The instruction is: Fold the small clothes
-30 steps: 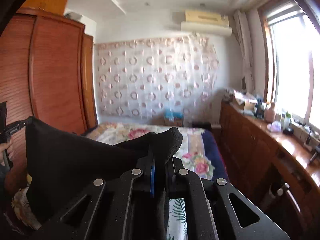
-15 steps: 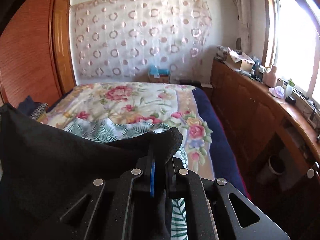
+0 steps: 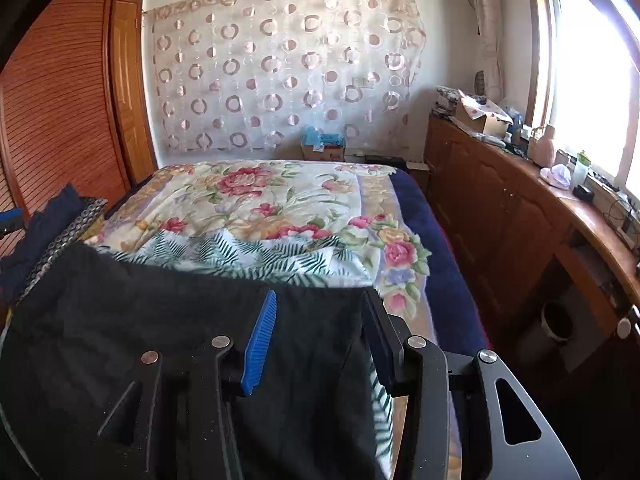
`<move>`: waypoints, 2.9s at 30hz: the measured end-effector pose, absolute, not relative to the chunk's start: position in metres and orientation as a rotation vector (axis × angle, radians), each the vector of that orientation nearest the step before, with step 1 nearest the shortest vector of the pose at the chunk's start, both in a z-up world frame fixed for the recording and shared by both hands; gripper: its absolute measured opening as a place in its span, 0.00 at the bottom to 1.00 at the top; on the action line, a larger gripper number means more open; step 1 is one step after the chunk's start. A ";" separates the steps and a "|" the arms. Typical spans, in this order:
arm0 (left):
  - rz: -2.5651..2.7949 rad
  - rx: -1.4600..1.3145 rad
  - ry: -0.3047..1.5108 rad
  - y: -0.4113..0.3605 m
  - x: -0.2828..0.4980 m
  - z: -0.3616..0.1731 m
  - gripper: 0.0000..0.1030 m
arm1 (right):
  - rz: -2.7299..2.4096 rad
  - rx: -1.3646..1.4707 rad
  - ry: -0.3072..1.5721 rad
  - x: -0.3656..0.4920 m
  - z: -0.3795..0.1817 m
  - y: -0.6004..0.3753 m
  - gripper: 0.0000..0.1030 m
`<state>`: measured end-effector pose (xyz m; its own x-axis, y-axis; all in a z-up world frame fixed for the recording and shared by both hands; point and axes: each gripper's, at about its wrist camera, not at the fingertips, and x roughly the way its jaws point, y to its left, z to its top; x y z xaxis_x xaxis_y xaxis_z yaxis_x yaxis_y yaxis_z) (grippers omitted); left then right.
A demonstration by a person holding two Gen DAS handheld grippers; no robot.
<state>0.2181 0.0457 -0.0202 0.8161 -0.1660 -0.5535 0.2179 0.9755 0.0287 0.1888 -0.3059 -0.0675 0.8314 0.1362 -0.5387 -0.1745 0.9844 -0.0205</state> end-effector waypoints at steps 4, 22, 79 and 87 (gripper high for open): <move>-0.232 0.092 0.625 0.039 0.189 -0.036 0.75 | 0.186 -0.055 0.609 0.159 -0.081 -0.314 0.45; -0.274 0.047 0.871 0.025 0.154 -0.127 0.75 | 0.255 0.030 0.790 0.110 -0.098 -0.357 0.45; -0.111 0.002 0.854 0.063 0.143 -0.124 0.42 | 0.095 -0.023 0.681 0.127 -0.113 -0.344 0.08; -0.099 0.028 0.916 0.062 0.139 -0.137 0.42 | 0.094 -0.032 0.695 0.129 -0.115 -0.350 0.08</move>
